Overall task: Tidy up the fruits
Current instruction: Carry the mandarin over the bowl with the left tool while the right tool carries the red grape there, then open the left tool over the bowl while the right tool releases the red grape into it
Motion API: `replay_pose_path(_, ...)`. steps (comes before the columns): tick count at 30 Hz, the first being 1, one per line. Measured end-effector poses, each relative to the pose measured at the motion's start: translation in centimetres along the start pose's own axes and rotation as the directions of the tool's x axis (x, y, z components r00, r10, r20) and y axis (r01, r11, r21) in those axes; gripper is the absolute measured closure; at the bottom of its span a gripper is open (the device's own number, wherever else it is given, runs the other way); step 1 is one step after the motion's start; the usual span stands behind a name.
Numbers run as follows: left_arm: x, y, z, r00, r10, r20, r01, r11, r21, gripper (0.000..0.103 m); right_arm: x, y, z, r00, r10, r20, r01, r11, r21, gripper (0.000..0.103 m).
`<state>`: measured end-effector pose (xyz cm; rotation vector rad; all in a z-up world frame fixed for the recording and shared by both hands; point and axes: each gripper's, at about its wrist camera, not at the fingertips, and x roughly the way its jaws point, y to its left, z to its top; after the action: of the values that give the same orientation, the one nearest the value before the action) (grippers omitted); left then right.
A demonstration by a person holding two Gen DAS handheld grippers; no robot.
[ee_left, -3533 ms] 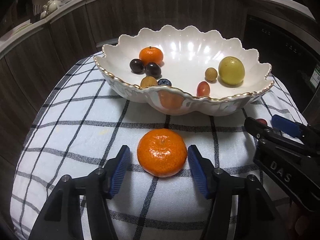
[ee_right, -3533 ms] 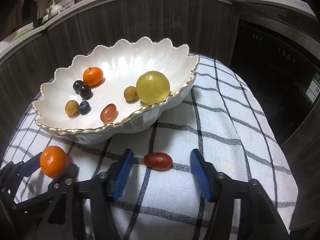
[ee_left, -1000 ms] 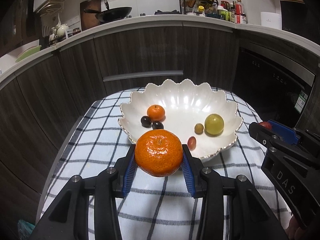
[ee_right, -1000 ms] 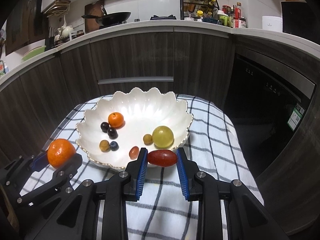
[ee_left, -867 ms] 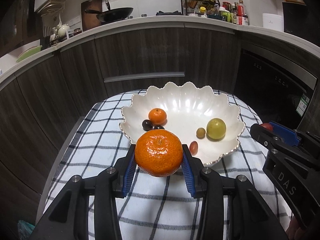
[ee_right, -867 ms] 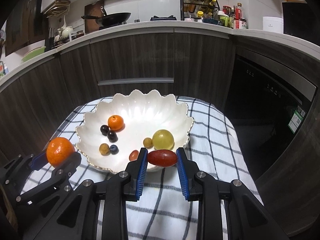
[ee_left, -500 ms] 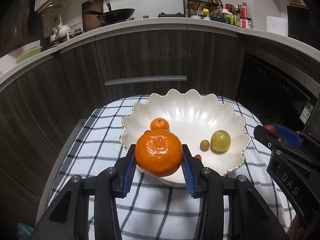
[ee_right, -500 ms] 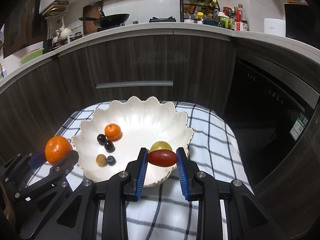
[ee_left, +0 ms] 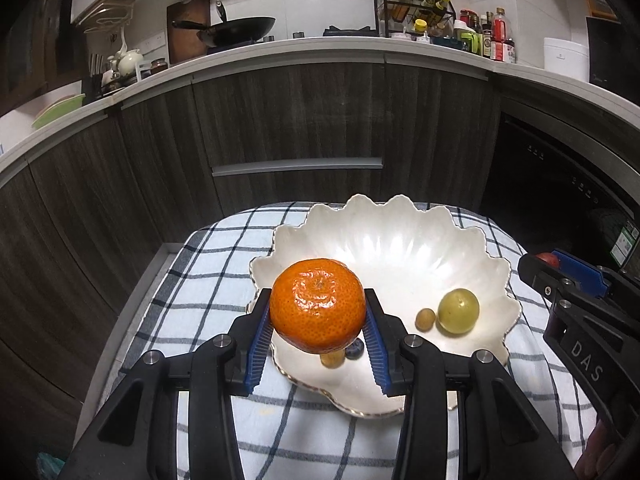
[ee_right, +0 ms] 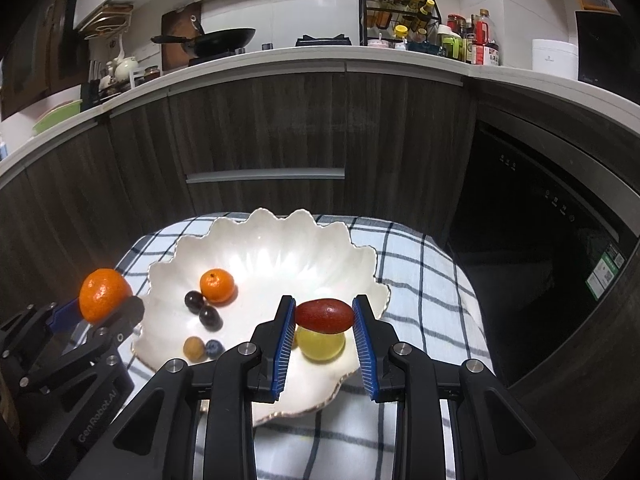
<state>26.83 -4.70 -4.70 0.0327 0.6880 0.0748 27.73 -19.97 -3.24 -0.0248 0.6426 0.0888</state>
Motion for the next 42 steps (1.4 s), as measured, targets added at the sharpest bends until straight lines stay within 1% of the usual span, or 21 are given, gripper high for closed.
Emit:
replay_pose_path(14,3.4,0.7,1.3,1.000,0.007,-0.027,-0.007,1.000,-0.008,0.061,3.3,-0.1,1.0,1.000,-0.023,-0.016,0.023,1.000,0.007,0.072)
replay_pose_path(27,6.5,0.4,1.6,0.998,-0.023,-0.066,0.024,1.000,0.011,0.061,6.5,-0.2,2.3,0.999,-0.034,-0.035,0.034,0.999,-0.009,0.072)
replay_pose_path(36,7.7,0.7,1.8,0.996,-0.025,-0.084,0.025,1.000,0.003,0.060,8.2,0.4,2.5,0.998,-0.036,-0.058,0.034,0.999,-0.024,0.072)
replay_pose_path(42,8.2,0.9,1.6,0.995,-0.023,-0.099,0.024,1.000,0.002,0.059,8.6,0.6,2.6,0.997,-0.035,-0.063,0.033,0.999,-0.036,0.072)
